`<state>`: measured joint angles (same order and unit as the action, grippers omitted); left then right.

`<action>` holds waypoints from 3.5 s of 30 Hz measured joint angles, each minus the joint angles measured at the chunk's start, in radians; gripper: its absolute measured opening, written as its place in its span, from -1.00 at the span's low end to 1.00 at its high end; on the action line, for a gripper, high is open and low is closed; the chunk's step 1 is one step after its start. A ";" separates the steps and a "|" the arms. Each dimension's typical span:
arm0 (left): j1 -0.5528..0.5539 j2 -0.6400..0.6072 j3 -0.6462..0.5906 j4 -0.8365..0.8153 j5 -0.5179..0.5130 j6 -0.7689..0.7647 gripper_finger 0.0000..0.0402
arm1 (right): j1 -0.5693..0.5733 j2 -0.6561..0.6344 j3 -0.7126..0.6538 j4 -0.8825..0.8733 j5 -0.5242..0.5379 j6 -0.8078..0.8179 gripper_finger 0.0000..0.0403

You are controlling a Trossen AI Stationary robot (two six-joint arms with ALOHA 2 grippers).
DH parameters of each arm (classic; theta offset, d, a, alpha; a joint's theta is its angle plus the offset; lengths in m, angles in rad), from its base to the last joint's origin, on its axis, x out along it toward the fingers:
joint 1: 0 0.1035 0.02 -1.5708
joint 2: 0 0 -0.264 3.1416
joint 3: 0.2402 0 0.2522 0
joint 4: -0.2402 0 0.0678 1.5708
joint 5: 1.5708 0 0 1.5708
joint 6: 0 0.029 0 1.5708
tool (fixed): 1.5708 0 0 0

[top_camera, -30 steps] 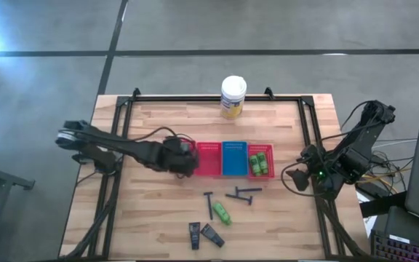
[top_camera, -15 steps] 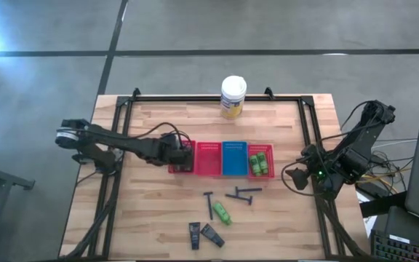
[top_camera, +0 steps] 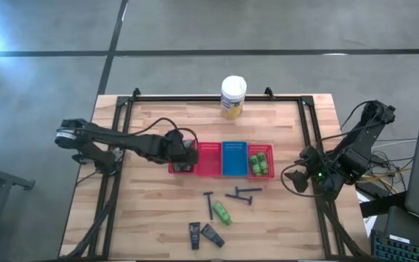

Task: Pick & Place Travel size toiletries
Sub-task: Put the gray deodorant into the left red bin, then put the green shampoo into the right red bin

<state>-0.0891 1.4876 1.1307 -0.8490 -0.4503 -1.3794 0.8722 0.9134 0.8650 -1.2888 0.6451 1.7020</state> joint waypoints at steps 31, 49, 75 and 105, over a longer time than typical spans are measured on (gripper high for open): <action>0.204 0.098 0.010 0.135 -0.011 0.230 0.52 | -0.001 0.000 -0.003 0.044 0.002 0.034 0.81; 0.134 0.137 0.010 0.142 0.076 0.292 0.24 | 0.000 0.079 -0.005 0.048 -0.042 0.044 0.81; -0.279 -0.027 0.010 0.243 0.244 0.802 0.23 | -0.122 0.291 -0.005 0.561 -0.259 -0.160 0.81; -0.551 -0.613 -0.368 0.210 0.116 0.765 0.22 | -0.374 1.341 0.909 0.353 -0.565 -0.325 0.80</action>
<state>-0.6399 0.8742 0.7624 -0.6390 -0.3341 -0.6140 0.4979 2.2540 1.7742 -0.9355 0.0801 1.3774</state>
